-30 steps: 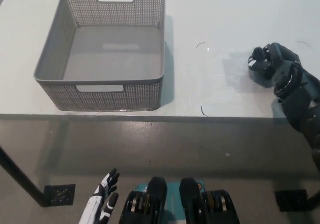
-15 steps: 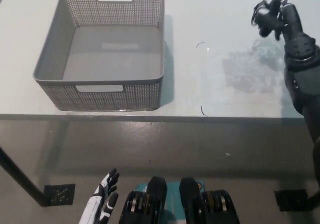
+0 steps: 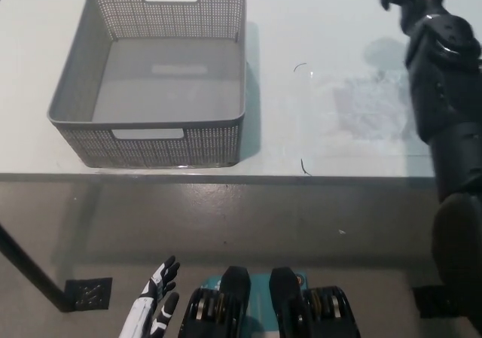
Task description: Use the right hand to pick up a webcam and put it into a container on the left side
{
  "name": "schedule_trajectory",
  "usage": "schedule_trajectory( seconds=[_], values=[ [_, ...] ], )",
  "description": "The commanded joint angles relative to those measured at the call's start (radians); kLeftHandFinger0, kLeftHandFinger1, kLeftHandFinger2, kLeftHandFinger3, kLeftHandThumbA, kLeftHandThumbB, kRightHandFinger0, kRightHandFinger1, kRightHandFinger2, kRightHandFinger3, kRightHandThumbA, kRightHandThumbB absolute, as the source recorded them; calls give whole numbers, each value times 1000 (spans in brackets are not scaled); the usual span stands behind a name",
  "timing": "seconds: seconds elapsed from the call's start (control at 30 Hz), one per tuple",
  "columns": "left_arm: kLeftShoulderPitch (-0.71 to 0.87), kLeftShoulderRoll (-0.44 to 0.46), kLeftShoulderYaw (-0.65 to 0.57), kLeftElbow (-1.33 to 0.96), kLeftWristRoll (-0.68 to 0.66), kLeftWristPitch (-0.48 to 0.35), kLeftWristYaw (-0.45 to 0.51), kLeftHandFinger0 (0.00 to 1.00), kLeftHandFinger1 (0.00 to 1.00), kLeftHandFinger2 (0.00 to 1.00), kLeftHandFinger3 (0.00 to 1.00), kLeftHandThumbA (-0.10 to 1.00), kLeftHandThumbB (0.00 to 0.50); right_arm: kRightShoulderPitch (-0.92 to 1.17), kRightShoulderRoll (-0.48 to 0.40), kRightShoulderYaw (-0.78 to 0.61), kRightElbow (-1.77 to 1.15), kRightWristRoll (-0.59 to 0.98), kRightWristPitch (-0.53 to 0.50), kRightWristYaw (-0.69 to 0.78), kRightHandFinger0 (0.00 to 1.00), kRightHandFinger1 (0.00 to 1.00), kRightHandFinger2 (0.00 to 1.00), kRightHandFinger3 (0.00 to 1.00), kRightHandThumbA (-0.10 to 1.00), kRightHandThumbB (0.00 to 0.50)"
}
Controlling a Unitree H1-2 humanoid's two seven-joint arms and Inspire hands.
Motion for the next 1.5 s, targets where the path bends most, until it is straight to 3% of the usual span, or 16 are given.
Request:
schedule_trajectory(
  seconds=[0.0, 0.1, 0.17, 0.4, 0.5, 0.53, 0.67, 0.77, 0.9, 1.0, 1.2, 1.3, 1.37, 1.4, 1.43, 1.47],
  values=[
    [9, 6, 4, -12, 8, -37, 10, 1000, 1000, 1000, 1000, 937, 291, -81, 50, 22, -77, 72, 47, 28, 0, 213, 733, 781, -100, 157],
    [7, 9, 0, -18, 9, -32, 5, 1000, 1000, 1000, 1000, 933, 288, -90, 94, 39, -80, 76, 43, 19, 7, 248, 764, 717, -100, 201],
    [5, 12, -4, -22, 8, -29, -3, 1000, 1000, 1000, 1000, 936, 292, -97, 127, 71, -71, 54, 17, 5, 0, 209, 727, 659, -100, 171],
    [5, 19, -21, -24, -2, -15, -23, 1000, 1000, 1000, 1000, 935, 285, -117, 213, 133, -40, 51, -16, 20, 0, 211, 703, 758, -100, 138],
    [3, 22, -28, -22, 0, -19, -27, 1000, 1000, 1000, 1000, 938, 282, -127, 236, 171, -37, 30, 1, -3, 0, 154, 616, 592, -100, 118],
    [0, 23, -30, -23, -1, -19, -29, 1000, 1000, 1000, 1000, 941, 283, -134, 243, 204, -22, 0, -16, -15, 0, 156, 609, 760, -100, 118],
    [-6, 29, -40, -27, 9, -15, -36, 1000, 1000, 1000, 1000, 957, 278, -165, 273, 258, 52, -27, -52, -54, 0, 244, 682, 414, -100, 140],
    [-11, 31, -44, -32, 11, -13, -38, 1000, 1000, 1000, 1000, 955, 276, -178, 280, 292, 104, -36, -103, -53, 0, 326, 777, 677, -100, 145],
    [-23, 27, -55, -26, 36, -23, -32, 1000, 1000, 1000, 1000, 968, 265, -197, 306, 360, 147, -90, -104, -109, 12, 357, 797, 794, -100, 179],
    [-31, 28, -62, -25, 58, -19, -27, 1000, 1000, 1000, 1000, 992, 264, -202, 317, 376, 186, -87, -116, -121, 0, 398, 794, 737, -100, 184],
    [-28, 28, -75, -30, 69, -17, -30, 1000, 1000, 1000, 1000, 1000, 268, -174, 337, 466, 290, -147, -155, -138, 0, 400, 826, 833, -100, 170],
    [-29, 31, -77, -48, 72, -3, -35, 1000, 1000, 1000, 1000, 1000, 269, -158, 336, 526, 339, -192, -195, -167, 0, 391, 796, 650, -100, 210],
    [-32, 32, -77, -54, 67, 4, -41, 1000, 1000, 1000, 1000, 1000, 270, -154, 331, 541, 355, -194, -198, -156, 24, 454, 798, 642, -100, 215],
    [-33, 33, -77, -57, 69, 6, -43, 1000, 1000, 1000, 1000, 1000, 269, -157, 326, 555, 362, -200, -177, -134, 83, 533, 885, 750, -100, 211],
    [-35, 35, -77, -58, 70, 8, -44, 1000, 1000, 1000, 1000, 1000, 268, -160, 323, 558, 364, -201, -169, -126, 104, 546, 810, 677, -100, 212],
    [-38, 36, -77, -60, 67, 9, -48, 1000, 1000, 1000, 1000, 1000, 265, -165, 315, 580, 372, -212, -156, -93, 312, 716, 961, 977, 99, 249]
  ],
)
